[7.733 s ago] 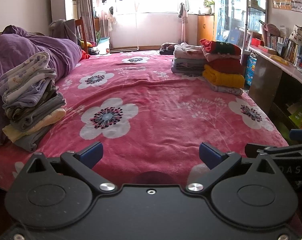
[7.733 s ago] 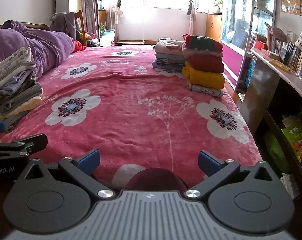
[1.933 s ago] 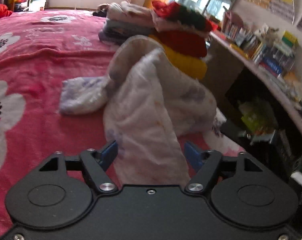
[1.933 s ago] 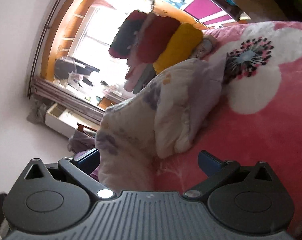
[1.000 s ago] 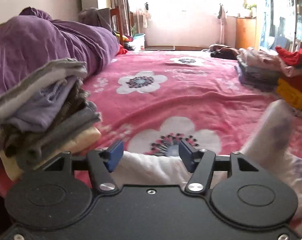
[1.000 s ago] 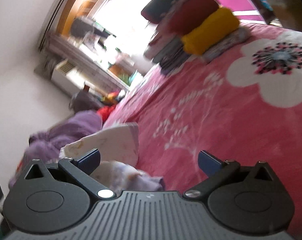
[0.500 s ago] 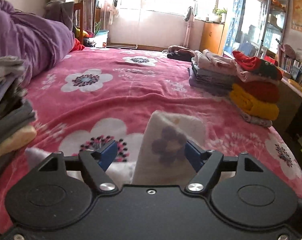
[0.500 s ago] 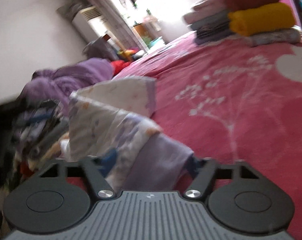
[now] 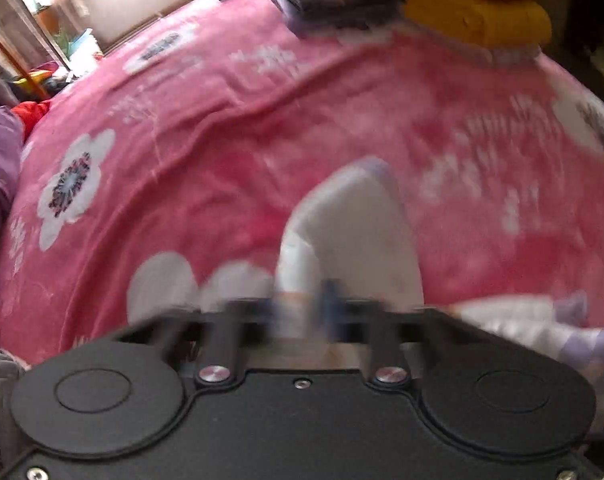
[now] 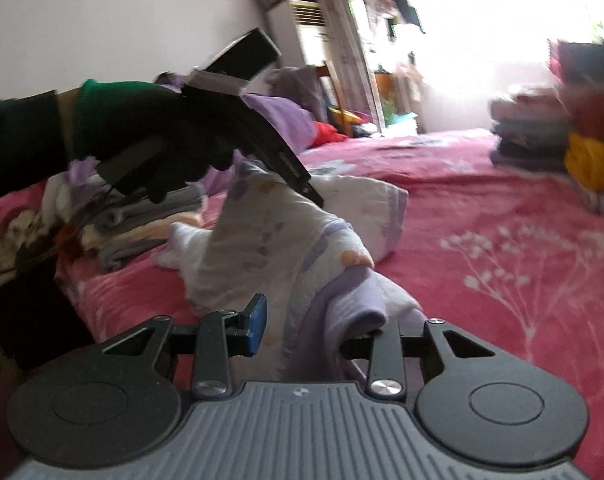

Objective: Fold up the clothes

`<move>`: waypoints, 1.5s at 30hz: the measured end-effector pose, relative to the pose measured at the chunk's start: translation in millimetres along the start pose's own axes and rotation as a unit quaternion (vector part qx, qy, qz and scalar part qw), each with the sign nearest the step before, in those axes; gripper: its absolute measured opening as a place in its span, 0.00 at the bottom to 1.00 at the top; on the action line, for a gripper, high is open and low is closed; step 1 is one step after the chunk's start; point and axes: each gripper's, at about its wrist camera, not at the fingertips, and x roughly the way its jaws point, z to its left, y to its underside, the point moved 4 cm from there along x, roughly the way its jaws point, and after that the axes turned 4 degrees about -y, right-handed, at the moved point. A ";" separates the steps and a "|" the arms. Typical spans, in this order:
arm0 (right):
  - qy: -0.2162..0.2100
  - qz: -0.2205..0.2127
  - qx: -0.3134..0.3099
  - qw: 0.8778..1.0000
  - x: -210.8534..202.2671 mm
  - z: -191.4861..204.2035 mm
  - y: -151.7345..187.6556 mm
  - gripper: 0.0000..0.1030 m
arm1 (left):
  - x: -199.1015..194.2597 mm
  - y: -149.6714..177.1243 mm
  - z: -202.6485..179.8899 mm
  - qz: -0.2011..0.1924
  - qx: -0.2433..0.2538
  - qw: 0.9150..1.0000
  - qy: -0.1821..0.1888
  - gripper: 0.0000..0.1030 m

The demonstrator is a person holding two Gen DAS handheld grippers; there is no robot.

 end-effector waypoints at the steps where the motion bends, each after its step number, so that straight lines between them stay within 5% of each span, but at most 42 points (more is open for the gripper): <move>1: -0.007 0.000 -0.011 1.000 -2.1 5.4 -0.5 0.34 | -8.0 8.6 3.5 -0.012 -0.005 1.000 0.004 0.08; 4: -0.021 0.007 -0.048 0.999 -6.8 21.3 -0.6 0.34 | -48.0 47.1 28.4 -0.067 -0.069 0.995 -0.011 0.07; 6: -0.028 0.014 -0.073 0.997 -9.1 31.5 -0.1 0.29 | -75.3 89.8 53.5 -0.101 -0.157 0.982 -0.032 0.07; 10: -0.031 0.026 -0.103 0.994 -13.5 42.5 -4.3 0.23 | -107.2 194.7 95.6 -0.120 -0.350 0.927 -0.061 0.07; 12: -0.027 0.024 -0.105 0.994 -20.5 41.1 -13.1 0.20 | -106.6 240.6 102.3 -0.109 -0.409 0.904 -0.062 0.07; 17: -0.015 0.017 -0.110 0.994 -38.1 37.7 -34.8 0.17 | -115.1 306.3 113.8 -0.140 -0.539 0.830 -0.001 0.06; 21: -0.005 0.011 -0.113 0.993 -52.2 35.0 -52.3 0.15 | -135.0 303.1 118.9 -0.195 -0.570 0.797 0.043 0.06; 24: 0.002 0.007 -0.116 0.993 -62.8 33.0 -65.4 0.15 | -151.0 290.1 122.1 -0.213 -0.583 0.781 0.071 0.06; 29: 0.014 0.000 -0.121 0.993 -80.4 29.6 -87.2 0.14 | -166.6 252.4 118.1 -0.232 -0.580 0.778 0.072 0.06; 33: 0.023 -0.001 -0.125 0.992 -82.8 25.0 -100.5 0.14 | -160.7 215.4 130.4 -0.242 -0.591 0.767 0.065 0.06; 37: 0.029 0.044 -0.122 0.991 -12.8 -18.4 -109.5 0.14 | -120.8 163.0 146.5 -0.235 -0.583 0.776 0.047 0.06; 41: 0.047 0.099 -0.098 0.989 42.9 -79.8 -134.3 0.14 | -71.8 111.5 154.0 -0.216 -0.564 0.797 0.011 0.06; 45: 0.065 0.114 -0.048 0.990 68.6 -123.0 -136.9 0.15 | -24.1 80.7 157.8 -0.184 -0.563 0.805 -0.014 0.06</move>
